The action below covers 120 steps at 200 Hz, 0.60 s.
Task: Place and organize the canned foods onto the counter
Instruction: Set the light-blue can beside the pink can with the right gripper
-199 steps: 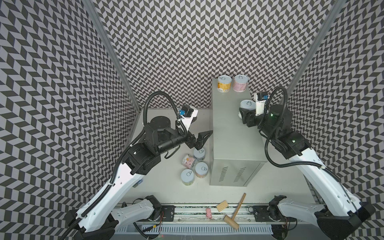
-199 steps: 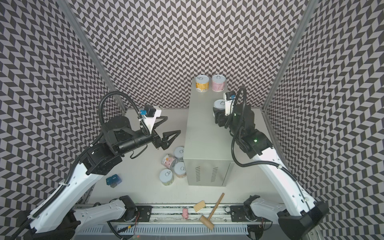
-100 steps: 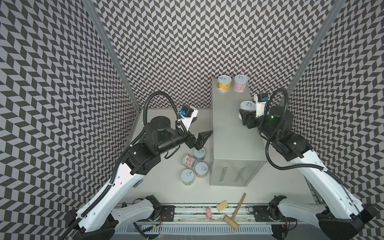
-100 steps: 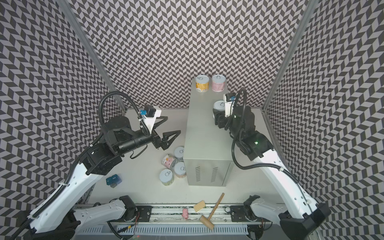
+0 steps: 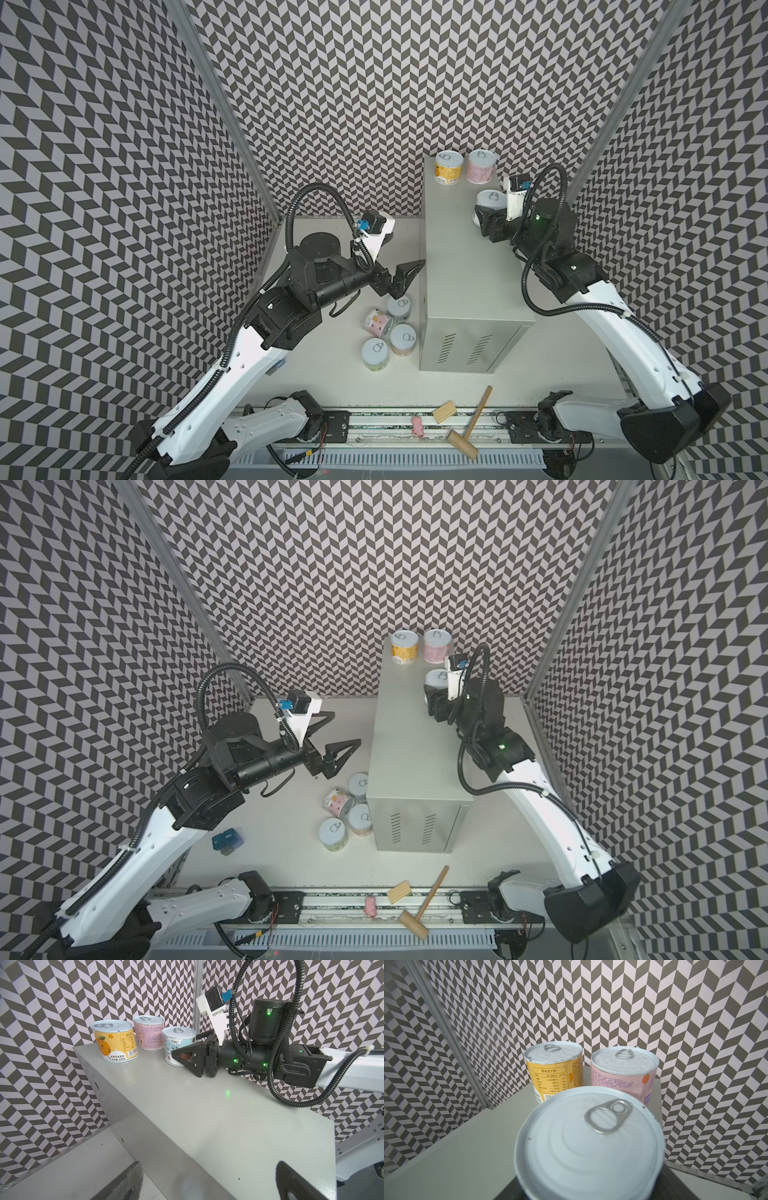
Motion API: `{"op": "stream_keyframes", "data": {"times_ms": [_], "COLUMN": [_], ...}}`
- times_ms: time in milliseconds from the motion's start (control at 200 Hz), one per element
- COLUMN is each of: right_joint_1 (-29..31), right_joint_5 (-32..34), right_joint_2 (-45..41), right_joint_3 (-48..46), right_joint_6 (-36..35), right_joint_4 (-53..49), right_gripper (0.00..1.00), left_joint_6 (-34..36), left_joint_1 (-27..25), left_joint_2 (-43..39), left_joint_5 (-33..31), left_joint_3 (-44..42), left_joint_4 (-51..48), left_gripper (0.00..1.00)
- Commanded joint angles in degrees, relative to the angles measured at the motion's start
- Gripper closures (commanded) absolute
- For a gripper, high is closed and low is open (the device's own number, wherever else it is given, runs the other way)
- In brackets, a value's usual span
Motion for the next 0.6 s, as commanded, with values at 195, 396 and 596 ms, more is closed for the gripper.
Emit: {"op": "stream_keyframes", "data": {"times_ms": [195, 396, 596], "right_joint_1": [-0.13, -0.27, -2.7], "right_joint_5": [0.34, 1.1, 0.28], "right_joint_2": [2.24, 3.79, 4.22], "right_joint_3": [4.93, 6.38, 6.65], "right_joint_6": [1.85, 3.18, 4.45], "right_joint_4": [0.61, -2.04, -2.68], "right_gripper": [0.16, 0.16, 0.19], "left_joint_6": [1.83, 1.82, 1.68], "left_joint_1": [0.18, 0.21, 0.24], "left_joint_2": [-3.54, -4.99, -5.35], "left_joint_5": [-2.42, -2.36, -2.09], "left_joint_3": [-2.91, -4.29, -4.42], "left_joint_4": [4.02, 4.73, 4.91], "left_gripper": [0.0, 0.0, 0.0]}}
